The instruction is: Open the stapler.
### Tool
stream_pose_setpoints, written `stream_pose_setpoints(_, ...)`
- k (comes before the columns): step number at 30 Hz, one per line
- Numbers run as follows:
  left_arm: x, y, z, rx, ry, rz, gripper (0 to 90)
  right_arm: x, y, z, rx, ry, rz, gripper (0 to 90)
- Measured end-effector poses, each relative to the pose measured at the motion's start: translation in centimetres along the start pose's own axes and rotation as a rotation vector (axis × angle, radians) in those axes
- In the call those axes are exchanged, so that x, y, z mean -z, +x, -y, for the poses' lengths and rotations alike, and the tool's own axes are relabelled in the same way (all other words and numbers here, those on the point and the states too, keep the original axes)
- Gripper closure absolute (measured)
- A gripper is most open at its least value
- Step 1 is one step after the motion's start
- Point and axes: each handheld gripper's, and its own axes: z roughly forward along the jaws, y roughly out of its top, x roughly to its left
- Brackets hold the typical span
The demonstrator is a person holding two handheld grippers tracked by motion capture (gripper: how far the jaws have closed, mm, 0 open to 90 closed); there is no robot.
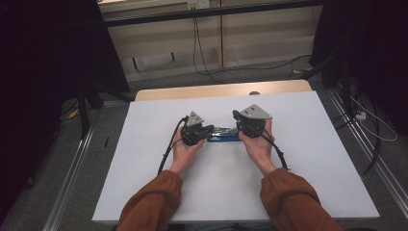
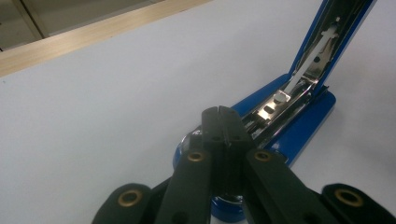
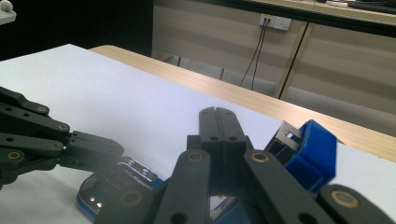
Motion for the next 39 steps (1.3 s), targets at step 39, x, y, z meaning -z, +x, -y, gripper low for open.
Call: stream_pose_setpoints(39,0.0,0.0,0.1,0.013,-0.003,0.003,90.0,2.6,-4.0,0.5,-0.042,0.034,-0.02,90.0)
